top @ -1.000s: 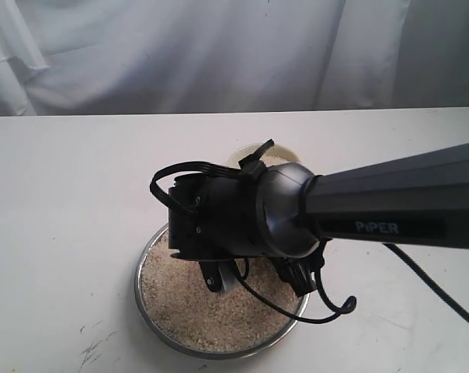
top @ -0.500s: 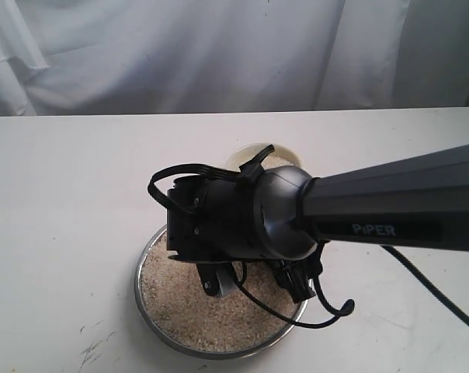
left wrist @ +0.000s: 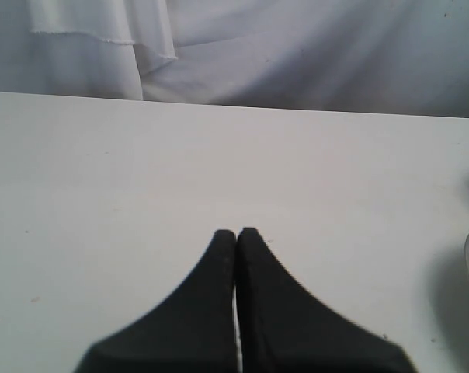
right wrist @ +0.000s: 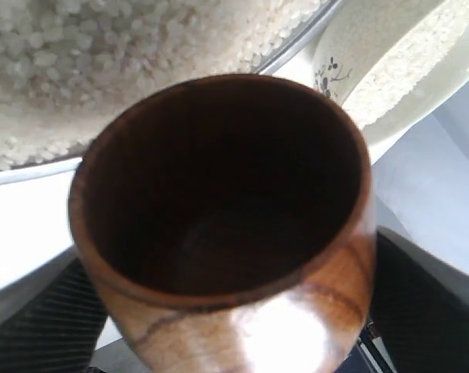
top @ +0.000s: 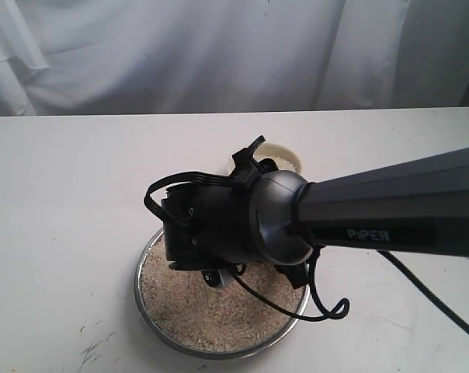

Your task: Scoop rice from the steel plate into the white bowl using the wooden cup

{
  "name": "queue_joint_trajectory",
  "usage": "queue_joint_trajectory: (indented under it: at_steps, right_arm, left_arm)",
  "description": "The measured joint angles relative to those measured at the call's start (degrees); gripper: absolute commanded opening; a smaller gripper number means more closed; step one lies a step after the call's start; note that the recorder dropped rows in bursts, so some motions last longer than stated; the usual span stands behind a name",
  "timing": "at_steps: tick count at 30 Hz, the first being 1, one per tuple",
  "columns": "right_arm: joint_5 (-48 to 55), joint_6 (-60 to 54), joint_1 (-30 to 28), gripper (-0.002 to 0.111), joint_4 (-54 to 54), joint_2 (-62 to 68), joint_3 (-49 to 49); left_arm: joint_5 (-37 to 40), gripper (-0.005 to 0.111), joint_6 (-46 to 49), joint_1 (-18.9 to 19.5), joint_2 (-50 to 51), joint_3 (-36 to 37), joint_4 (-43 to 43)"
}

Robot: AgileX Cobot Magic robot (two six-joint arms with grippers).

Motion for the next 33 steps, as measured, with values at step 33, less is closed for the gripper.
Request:
queue_joint_trajectory:
  at_steps: [33]
  right_arm:
    - [0.78, -0.11, 5.41, 0.000, -0.63, 5.02, -0.12]
  left_arm:
    - [0.00, 0.000, 0.01, 0.00, 0.00, 0.00, 0.00]
